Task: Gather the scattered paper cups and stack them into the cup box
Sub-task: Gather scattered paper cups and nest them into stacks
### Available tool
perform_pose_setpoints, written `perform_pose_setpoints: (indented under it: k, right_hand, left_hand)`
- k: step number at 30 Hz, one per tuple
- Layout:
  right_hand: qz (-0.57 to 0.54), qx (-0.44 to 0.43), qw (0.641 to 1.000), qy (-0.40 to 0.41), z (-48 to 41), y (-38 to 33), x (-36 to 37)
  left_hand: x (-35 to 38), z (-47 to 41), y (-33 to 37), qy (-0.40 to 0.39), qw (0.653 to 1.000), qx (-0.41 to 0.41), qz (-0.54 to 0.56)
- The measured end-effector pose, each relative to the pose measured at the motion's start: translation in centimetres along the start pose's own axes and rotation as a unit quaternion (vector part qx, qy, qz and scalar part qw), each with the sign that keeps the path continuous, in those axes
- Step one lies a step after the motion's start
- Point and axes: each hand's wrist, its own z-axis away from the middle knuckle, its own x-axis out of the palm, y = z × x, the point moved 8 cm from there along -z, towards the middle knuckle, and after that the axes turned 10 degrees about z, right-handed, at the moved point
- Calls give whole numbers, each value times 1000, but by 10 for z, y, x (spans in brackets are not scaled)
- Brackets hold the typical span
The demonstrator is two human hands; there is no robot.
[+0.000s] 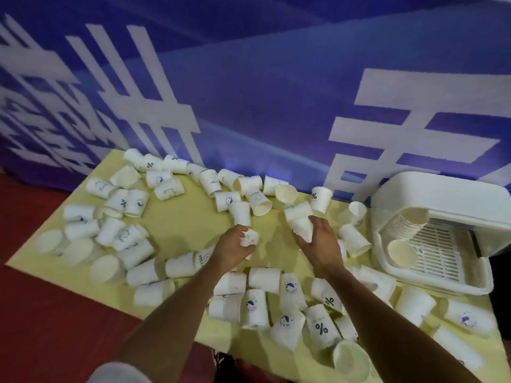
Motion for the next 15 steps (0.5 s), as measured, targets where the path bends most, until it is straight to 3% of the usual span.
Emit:
perform_pose_setpoints:
  k: [15]
  right_hand:
    - [63,-140,979,-132,-19,-206,121]
  left_hand:
    - [-165,6,-124,98,990,-95,37]
